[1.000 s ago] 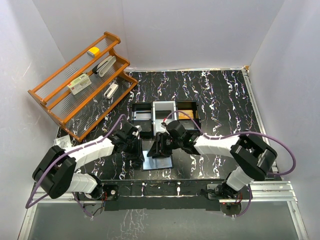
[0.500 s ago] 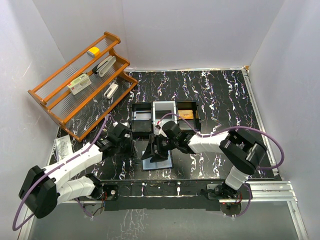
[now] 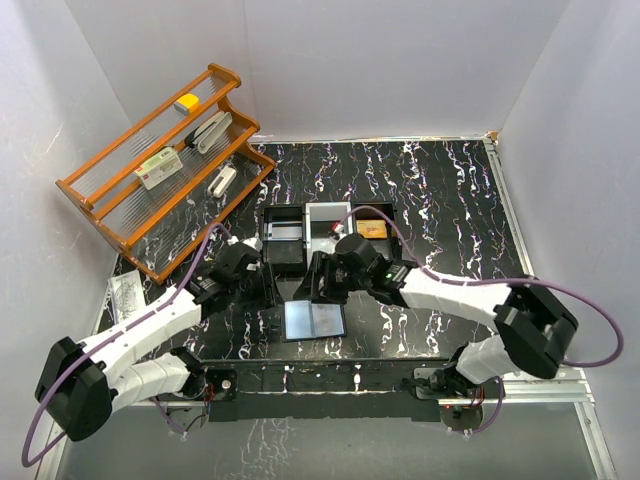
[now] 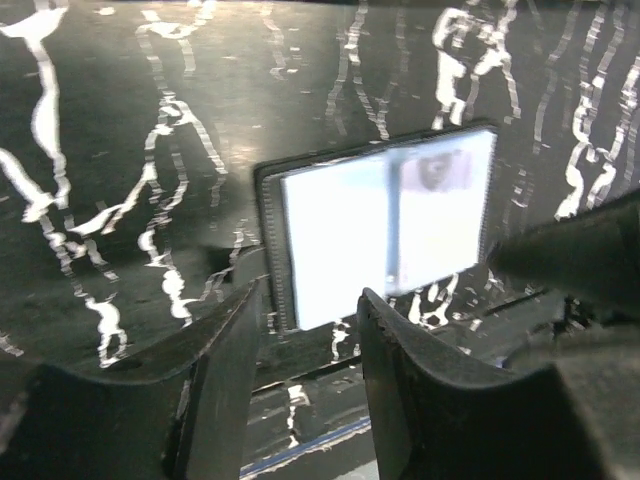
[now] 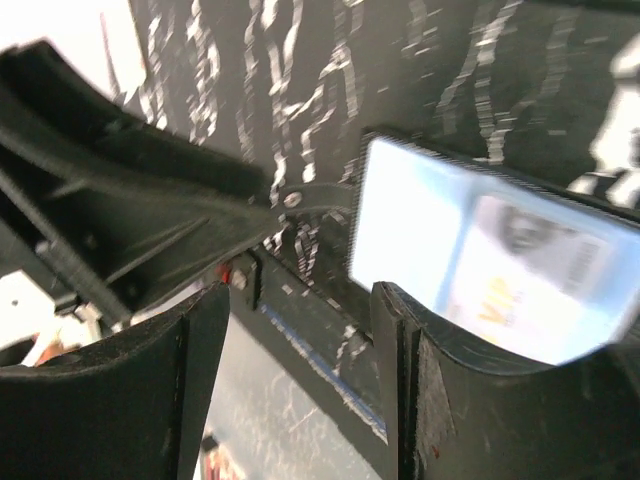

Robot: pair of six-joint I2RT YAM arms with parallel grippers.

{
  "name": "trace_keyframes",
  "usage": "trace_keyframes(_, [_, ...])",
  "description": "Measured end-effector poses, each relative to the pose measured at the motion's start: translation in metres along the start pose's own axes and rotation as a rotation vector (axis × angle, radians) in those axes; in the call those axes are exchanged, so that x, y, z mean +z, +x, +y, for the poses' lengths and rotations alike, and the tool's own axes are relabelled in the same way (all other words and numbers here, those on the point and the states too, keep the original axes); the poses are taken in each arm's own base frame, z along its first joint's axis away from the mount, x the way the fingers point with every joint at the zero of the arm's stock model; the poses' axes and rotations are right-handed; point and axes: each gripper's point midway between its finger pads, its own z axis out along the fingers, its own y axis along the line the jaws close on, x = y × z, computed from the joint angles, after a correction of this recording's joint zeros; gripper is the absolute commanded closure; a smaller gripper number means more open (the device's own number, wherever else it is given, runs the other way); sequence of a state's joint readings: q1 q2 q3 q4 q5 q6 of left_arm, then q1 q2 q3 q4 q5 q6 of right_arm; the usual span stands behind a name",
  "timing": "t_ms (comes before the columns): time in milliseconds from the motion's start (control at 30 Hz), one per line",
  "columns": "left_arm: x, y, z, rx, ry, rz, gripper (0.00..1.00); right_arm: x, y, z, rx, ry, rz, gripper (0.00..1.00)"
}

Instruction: Take the credit cards out of the card holder

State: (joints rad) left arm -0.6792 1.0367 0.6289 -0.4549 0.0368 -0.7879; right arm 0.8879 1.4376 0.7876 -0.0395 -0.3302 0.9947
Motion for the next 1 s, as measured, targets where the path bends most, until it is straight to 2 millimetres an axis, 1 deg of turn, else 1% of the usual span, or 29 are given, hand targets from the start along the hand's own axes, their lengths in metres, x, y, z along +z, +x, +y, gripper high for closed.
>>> trace_keyframes(167, [0.006, 0.003, -0.031, 0.048, 0.113, 0.077, 0.54, -0.023, -0.025, -0.03, 0.034, 0.166, -0.161, 0.44])
trace_keyframes(233, [0.015, 0.005, -0.04, 0.08, 0.112, 0.123, 0.53, -0.026, -0.027, -0.043, 0.049, 0.217, -0.177, 0.45])
trace_keyframes(300, [0.022, 0.008, -0.043, 0.108, 0.087, 0.155, 0.51, -0.025, -0.026, -0.054, 0.061, 0.253, -0.17, 0.45])
trace_keyframes(367, [0.028, 0.013, -0.039, 0.123, 0.058, 0.182, 0.51, -0.022, -0.02, -0.065, 0.069, 0.286, -0.141, 0.46])
trace_keyframes(467, [0.033, 0.024, -0.027, 0.127, 0.0, 0.233, 0.51, -0.015, -0.009, -0.077, 0.081, 0.316, -0.09, 0.48])
trace_keyframes(533, [0.036, 0.029, -0.022, 0.126, -0.019, 0.253, 0.51, -0.014, -0.003, -0.081, 0.087, 0.326, -0.064, 0.49])
trace_keyframes(633, [0.038, 0.035, -0.015, 0.124, -0.033, 0.268, 0.52, -0.014, 0.001, -0.082, 0.085, 0.324, -0.044, 0.5])
trace_keyframes(833, [0.045, 0.048, -0.002, 0.123, -0.067, 0.31, 0.6, -0.013, 0.009, -0.091, 0.085, 0.343, -0.011, 0.48])
trace_keyframes(1000, [0.046, 0.049, -0.002, 0.131, -0.063, 0.314, 0.67, -0.01, 0.014, -0.099, 0.086, 0.367, 0.01, 0.5])
